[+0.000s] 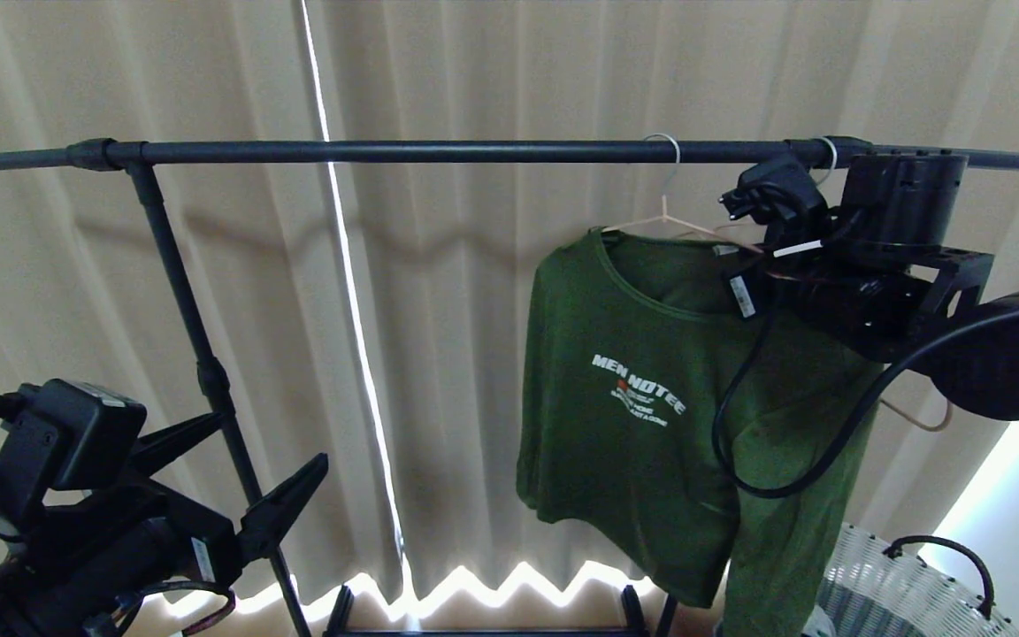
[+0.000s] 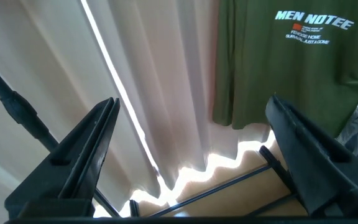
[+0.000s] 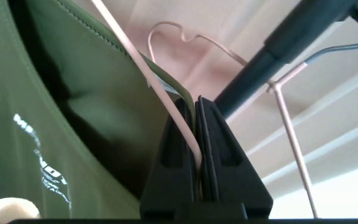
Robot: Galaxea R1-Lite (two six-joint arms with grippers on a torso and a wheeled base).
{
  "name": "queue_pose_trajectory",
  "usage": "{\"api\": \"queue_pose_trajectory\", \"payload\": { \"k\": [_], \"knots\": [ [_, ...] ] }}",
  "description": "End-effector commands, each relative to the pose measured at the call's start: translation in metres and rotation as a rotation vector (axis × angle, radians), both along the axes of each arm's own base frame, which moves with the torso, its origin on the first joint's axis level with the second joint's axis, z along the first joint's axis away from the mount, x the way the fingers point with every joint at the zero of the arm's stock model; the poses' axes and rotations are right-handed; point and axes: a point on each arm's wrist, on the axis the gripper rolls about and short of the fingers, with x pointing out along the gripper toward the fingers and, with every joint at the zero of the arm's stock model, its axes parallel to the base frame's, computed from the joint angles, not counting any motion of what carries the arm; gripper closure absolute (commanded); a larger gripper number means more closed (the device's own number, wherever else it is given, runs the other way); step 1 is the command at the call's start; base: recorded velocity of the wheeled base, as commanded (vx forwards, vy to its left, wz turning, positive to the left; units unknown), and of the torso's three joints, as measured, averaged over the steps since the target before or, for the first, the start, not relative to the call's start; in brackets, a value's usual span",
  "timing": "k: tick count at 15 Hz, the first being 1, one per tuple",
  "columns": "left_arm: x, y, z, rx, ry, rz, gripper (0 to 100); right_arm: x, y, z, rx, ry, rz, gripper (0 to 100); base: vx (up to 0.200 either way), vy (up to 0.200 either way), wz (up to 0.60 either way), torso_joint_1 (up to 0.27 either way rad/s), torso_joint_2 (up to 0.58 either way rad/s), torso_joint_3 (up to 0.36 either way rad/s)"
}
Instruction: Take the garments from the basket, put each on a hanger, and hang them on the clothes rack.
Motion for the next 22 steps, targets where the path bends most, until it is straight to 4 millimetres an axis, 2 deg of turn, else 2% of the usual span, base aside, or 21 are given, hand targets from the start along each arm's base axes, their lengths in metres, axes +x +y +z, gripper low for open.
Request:
{"api": "queue_pose_trajectory", "payload": {
  "k": [1,3,4,8,11,15,17,22],
  "knots": [
    [0.000,0.000,0.000,0.000,0.001,-0.001,0,-0.002,0.005,0.000,0.000,-0.001,0.017,100,0.000,0.000,0.00,0.000,0.00,0.000],
    [0.000,0.000,-0.001,0.001,0.002,0.000,0,-0.002,0.007,0.000,-0.001,0.001,0.022,100,0.000,0.000,0.00,0.000,0.00,0.000],
    [-0.001,0.000,-0.002,0.004,0.008,0.000,0,0.000,0.010,-0.004,-0.005,0.010,0.026,0,0.000,0.000,0.00,0.000,0.00,0.000],
    [-0.001,0.001,-0.001,0.002,0.004,0.000,0,-0.002,0.015,-0.004,0.002,0.003,0.047,0,0.000,0.000,0.00,0.000,0.00,0.000],
    [-0.002,0.001,-0.001,0.000,0.001,0.003,0,-0.014,0.023,-0.008,0.089,-0.014,0.075,0,0.000,0.000,0.00,0.000,0.00,0.000],
    [-0.001,0.002,0.000,-0.001,-0.002,0.005,0,-0.026,0.018,-0.004,0.126,-0.064,0.101,0,0.000,0.000,0.00,0.000,0.00,0.000],
    [-0.001,0.002,0.000,-0.001,-0.002,0.008,0,-0.048,0.010,0.001,0.143,-0.071,0.185,0,0.000,0.000,0.00,0.000,0.00,0.000],
    [-0.001,0.002,0.000,-0.001,-0.002,0.008,0,-0.073,0.002,0.002,0.175,-0.053,0.346,0,0.000,0.000,0.00,0.000,0.00,0.000]
  ]
}}
